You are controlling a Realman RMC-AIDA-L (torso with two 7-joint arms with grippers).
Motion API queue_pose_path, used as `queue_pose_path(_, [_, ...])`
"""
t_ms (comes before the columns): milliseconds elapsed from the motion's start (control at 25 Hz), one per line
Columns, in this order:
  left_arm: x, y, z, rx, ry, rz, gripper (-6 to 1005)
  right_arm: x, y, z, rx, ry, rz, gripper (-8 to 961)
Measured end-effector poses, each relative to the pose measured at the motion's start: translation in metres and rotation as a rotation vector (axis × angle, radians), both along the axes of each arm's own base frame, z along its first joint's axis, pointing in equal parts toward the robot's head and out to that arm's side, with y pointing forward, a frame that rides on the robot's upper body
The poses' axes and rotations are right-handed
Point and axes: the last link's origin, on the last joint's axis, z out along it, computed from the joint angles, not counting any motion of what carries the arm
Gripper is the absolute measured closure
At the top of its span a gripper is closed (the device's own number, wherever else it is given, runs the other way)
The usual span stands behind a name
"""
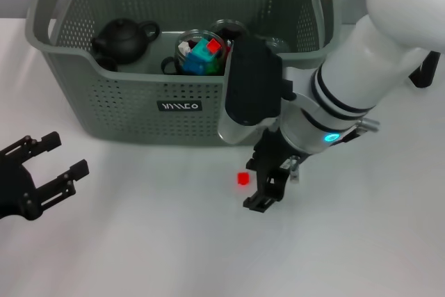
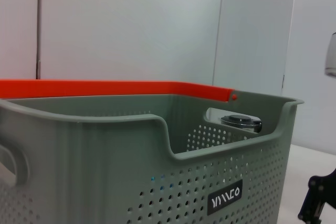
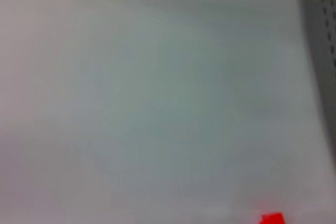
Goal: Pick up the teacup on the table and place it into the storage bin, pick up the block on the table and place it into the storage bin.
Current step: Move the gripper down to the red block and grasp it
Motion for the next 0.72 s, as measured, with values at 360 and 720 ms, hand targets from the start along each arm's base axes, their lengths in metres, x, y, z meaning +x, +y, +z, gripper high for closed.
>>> queue_pose_path(360, [0.001,0.000,-0.001,-0.002,-0.003,-0.001,297,0.007,0.006,-0.016,0.046,0.023,0.011,252])
queue_pose_path(720, [0.000,0.000,-0.001,0.001,-0.002,0.001,297,0.009,0.007,-0.024,0.036,0.024,-0.001,251])
